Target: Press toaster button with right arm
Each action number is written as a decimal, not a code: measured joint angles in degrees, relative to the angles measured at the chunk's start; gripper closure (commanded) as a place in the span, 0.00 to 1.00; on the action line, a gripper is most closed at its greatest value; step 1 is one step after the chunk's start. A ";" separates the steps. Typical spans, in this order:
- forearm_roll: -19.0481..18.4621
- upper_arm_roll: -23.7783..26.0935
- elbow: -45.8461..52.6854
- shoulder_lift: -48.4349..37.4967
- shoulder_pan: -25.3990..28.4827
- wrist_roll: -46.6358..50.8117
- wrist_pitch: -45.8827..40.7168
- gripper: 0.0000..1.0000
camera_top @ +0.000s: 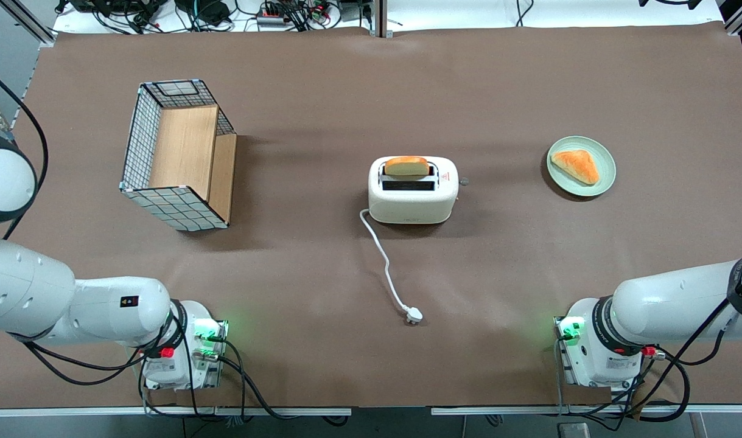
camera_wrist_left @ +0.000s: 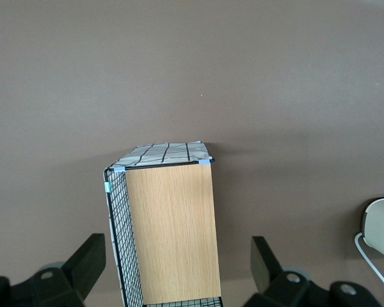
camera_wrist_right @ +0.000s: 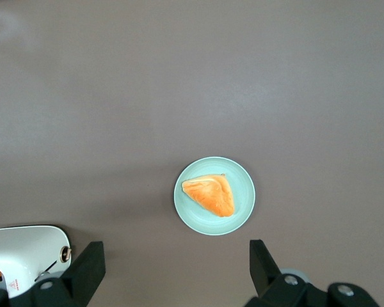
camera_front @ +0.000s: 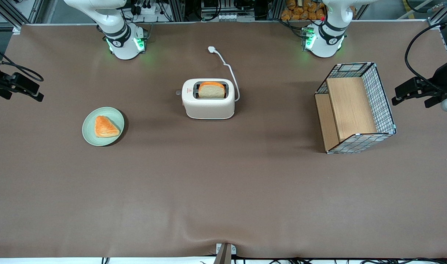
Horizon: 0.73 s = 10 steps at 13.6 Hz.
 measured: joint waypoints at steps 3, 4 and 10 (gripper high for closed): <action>0.00 -0.10 0.30 0.00 0.00 0.00 0.00 0.00; 0.00 -0.11 0.42 0.00 0.00 0.00 0.00 0.00; -0.05 -0.16 0.49 0.00 0.00 -2.01 -0.01 0.00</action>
